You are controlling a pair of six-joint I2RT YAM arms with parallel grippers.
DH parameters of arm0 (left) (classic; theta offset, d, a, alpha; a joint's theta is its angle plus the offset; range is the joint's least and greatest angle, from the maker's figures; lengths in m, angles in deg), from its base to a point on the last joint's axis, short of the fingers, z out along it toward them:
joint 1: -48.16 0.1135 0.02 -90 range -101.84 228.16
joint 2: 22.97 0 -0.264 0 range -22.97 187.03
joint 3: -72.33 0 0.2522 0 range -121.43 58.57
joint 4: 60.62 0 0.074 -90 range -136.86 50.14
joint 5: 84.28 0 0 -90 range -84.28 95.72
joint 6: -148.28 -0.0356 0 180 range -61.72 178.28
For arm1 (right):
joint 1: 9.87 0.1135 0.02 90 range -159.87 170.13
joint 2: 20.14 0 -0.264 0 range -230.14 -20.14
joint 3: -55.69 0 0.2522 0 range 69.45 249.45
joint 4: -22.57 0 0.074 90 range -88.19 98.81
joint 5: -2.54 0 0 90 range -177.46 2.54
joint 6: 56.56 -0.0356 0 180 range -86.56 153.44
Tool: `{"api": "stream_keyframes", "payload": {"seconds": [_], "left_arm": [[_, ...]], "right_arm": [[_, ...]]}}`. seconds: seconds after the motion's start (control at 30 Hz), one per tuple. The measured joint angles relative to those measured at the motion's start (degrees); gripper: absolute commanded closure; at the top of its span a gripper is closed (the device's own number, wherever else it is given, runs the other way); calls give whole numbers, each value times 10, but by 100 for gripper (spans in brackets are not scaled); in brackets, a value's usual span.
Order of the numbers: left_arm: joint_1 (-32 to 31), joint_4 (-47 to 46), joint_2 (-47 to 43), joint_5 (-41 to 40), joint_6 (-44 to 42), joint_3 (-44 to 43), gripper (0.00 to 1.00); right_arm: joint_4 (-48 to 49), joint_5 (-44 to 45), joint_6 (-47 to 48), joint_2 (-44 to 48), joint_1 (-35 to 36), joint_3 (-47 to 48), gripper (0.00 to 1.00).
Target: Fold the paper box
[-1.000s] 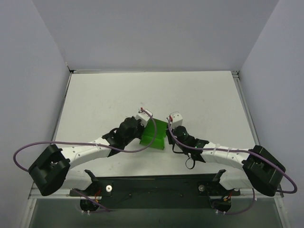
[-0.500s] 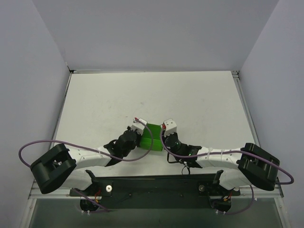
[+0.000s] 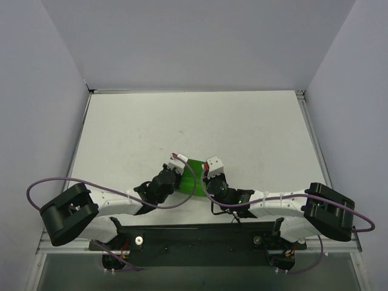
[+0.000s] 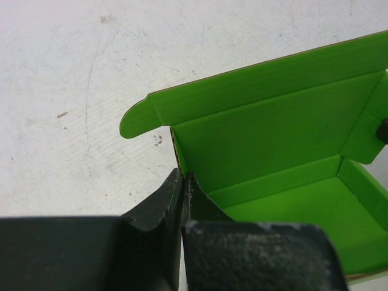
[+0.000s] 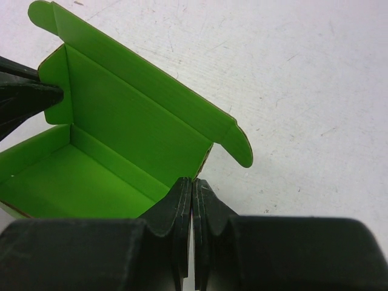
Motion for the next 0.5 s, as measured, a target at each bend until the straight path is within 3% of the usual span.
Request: {"api": "stream_keyframes", "payload": {"seconds": [0.33,0.5], "left_arm": [[9,-49,46,-6,-49,-40,100],[10,-141,71,-5,-47,-9,100]], "right_arm": [[20,41,32,-9,-13,8,100],[47,73,35,-19,-11,8,100]]}}
